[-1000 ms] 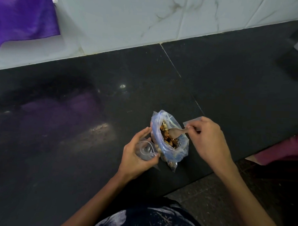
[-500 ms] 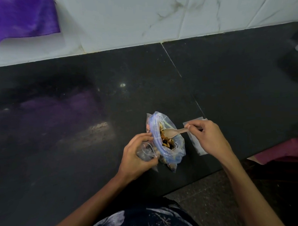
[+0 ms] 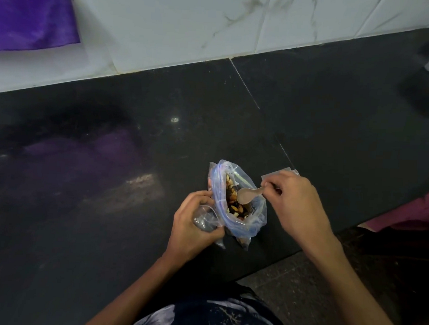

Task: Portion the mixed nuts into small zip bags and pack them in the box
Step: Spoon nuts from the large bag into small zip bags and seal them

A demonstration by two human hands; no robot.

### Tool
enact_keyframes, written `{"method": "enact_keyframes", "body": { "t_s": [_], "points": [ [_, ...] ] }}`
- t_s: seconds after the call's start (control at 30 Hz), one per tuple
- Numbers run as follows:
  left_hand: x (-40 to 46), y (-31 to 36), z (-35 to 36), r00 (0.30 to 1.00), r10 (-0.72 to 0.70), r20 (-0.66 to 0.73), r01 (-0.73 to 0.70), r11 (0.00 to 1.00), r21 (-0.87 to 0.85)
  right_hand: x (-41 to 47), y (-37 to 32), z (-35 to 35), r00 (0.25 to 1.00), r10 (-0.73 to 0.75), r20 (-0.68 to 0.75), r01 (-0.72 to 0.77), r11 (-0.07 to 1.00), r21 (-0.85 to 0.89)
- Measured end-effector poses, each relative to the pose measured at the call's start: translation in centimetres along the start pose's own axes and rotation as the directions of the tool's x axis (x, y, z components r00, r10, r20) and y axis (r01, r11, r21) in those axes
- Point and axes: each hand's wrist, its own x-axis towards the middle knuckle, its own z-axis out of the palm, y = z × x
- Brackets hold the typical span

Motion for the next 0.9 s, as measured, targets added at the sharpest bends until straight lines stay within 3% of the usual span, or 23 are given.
{"method": "enact_keyframes", "body": {
  "t_s": [0.13,0.33,0.63,0.77,0.9],
  "points": [
    [0.0,-0.1,0.0,1.000,-0.013,-0.002,0.013,1.000,0.000,0.6,0.8,1.2,0.998,0.064,-0.020,-0.060,0.989,0.132],
    [0.1,0.3,0.0,1.000,-0.017,0.019,0.018,1.000,-0.004,0.3,2.4,0.9,0.984,0.107,0.145,-0.149,0.935,0.321],
    [0.2,0.3,-0.2,0.999,-0.020,0.031,0.021,1.000,-0.016,0.4,2.8,4.5,0.963,0.200,0.178,-0.263,0.838,0.478],
    [0.2,0.4,-0.2,1.000,-0.010,0.018,0.011,0.999,-0.041,-0.8,3.1,5.4,0.947,0.284,0.150,-0.314,0.732,0.605],
    [-0.2,0.7,-0.2,0.999,-0.048,-0.024,0.044,0.992,-0.119,-2.1,2.8,4.9,0.960,0.276,0.052,-0.246,0.737,0.630]
  ]
}}
